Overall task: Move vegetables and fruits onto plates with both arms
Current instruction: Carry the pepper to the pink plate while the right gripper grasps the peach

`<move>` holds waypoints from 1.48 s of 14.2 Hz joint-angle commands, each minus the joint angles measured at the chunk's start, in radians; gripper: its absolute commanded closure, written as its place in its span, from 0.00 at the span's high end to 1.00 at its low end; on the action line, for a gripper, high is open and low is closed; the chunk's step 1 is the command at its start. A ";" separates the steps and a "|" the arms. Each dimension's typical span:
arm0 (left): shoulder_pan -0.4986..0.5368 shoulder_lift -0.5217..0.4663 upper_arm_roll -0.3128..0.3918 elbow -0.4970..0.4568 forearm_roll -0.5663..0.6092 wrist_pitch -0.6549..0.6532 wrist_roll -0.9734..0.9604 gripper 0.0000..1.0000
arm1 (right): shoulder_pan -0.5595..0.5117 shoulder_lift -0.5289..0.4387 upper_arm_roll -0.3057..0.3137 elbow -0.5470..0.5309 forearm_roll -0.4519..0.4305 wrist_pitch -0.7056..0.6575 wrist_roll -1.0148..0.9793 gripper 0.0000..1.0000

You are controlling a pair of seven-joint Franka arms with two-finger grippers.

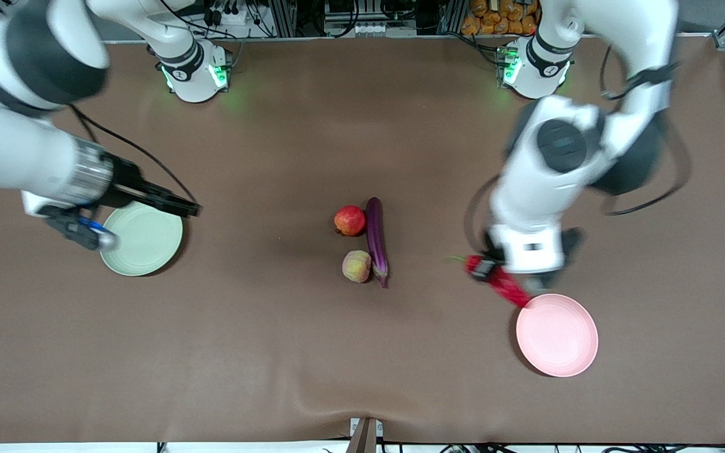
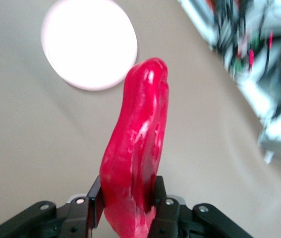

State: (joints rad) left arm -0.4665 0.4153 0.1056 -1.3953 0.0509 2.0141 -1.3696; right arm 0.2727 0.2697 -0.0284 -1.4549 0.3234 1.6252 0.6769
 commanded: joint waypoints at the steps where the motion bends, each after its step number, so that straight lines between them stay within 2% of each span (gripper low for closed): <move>1: -0.014 -0.006 0.135 -0.008 -0.005 0.003 -0.147 0.00 | 0.074 0.083 -0.008 0.014 0.005 0.074 0.073 1.00; 3: -0.009 0.000 0.253 -0.008 -0.016 0.005 -0.184 0.00 | 0.153 0.147 -0.008 0.016 0.002 0.210 0.220 1.00; 4: 0.018 0.006 0.273 -0.010 -0.035 0.008 -0.183 0.00 | 0.190 0.179 -0.008 0.016 -0.001 0.275 0.271 1.00; 6: 0.100 0.046 0.272 -0.010 -0.144 0.017 -0.171 0.00 | 0.238 0.242 -0.010 0.015 -0.004 0.373 0.308 1.00; 10: 0.118 0.167 0.269 -0.010 -0.261 0.077 -0.158 0.00 | 0.327 0.368 -0.012 0.018 -0.018 0.571 0.317 1.00; 13: 0.118 0.247 0.238 -0.008 -0.370 0.094 -0.068 0.00 | 0.359 0.427 -0.012 0.018 -0.039 0.691 0.340 1.00; 15: 0.121 0.286 0.235 -0.013 -0.390 0.162 -0.066 0.00 | 0.376 0.454 -0.012 0.018 -0.090 0.711 0.349 1.00; 17: 0.121 0.327 0.233 -0.013 -0.410 0.224 -0.060 0.00 | 0.381 0.480 -0.012 0.018 -0.093 0.746 0.355 1.00; 19: 0.121 0.358 0.232 -0.013 -0.413 0.273 -0.060 0.00 | 0.401 0.517 -0.012 0.018 -0.092 0.838 0.374 1.00; 21: 0.118 0.384 0.220 -0.011 -0.411 0.294 -0.060 0.00 | 0.411 0.531 -0.012 0.018 -0.101 0.857 0.394 1.00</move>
State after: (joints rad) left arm -0.3466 0.7730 0.3322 -1.4243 -0.3399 2.2851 -1.4508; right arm 0.6613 0.7742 -0.0293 -1.4602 0.2476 2.4595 1.0301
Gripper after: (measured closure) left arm 0.573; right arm 0.000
